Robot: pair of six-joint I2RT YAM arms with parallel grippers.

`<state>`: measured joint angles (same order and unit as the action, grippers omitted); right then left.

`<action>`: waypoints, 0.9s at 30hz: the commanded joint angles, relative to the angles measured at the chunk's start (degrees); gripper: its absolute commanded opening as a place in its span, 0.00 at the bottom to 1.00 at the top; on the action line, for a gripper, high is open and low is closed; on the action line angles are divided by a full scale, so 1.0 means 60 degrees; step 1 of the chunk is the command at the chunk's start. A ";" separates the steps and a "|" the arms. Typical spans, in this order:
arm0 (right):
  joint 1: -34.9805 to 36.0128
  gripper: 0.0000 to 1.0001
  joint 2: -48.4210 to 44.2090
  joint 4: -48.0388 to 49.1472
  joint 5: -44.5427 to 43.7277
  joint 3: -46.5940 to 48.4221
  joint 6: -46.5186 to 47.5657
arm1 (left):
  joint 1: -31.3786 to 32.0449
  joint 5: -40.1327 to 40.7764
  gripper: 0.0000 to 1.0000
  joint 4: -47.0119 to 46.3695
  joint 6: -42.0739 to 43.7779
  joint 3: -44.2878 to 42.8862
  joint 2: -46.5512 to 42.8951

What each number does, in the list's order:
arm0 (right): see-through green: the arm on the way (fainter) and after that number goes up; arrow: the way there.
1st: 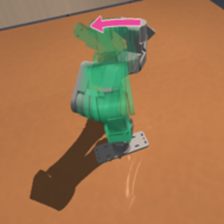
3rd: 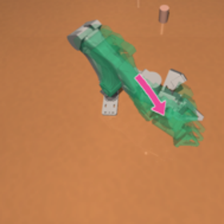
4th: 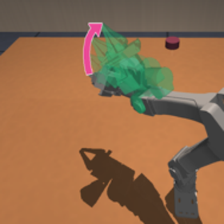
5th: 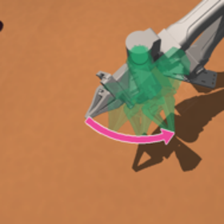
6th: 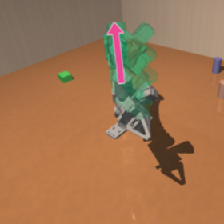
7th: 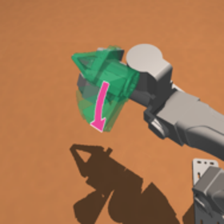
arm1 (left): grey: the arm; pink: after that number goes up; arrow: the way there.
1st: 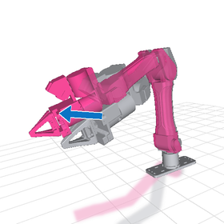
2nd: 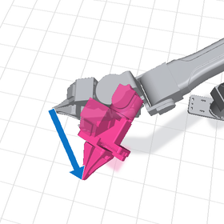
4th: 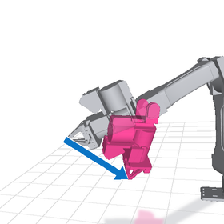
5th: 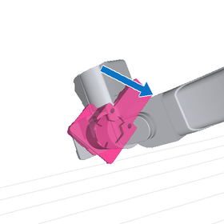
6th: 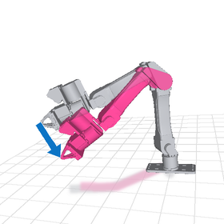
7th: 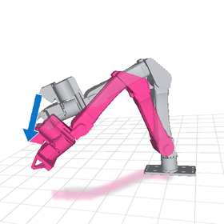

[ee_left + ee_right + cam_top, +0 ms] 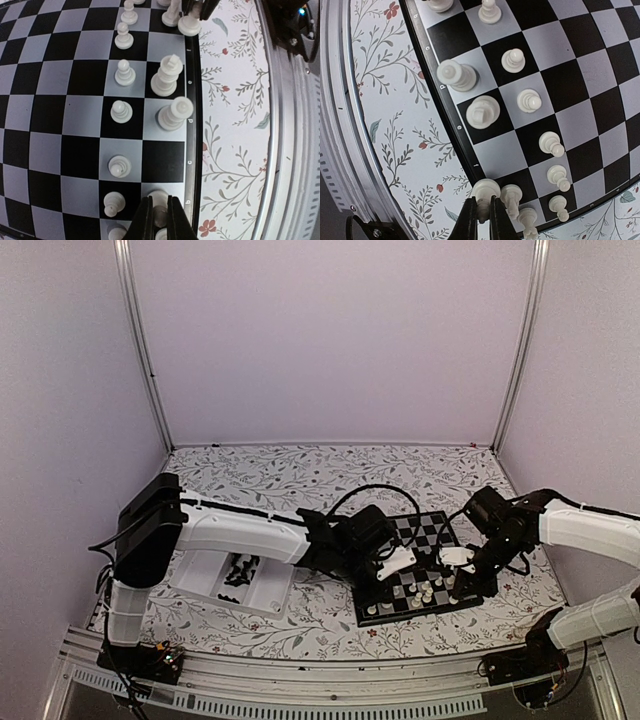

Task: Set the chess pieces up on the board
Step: Place the chess piece on the chessboard.

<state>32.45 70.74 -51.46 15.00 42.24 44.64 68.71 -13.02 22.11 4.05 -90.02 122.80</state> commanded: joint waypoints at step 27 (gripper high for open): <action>0.0336 0.08 -0.1158 0.0422 0.1279 0.1253 -0.0014 | -0.0050 -0.0572 0.02 -0.2367 -0.0911 0.0909 -0.0700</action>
<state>32.80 68.71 -51.48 16.34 43.57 43.48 68.40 -14.44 13.96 1.28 -85.32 120.62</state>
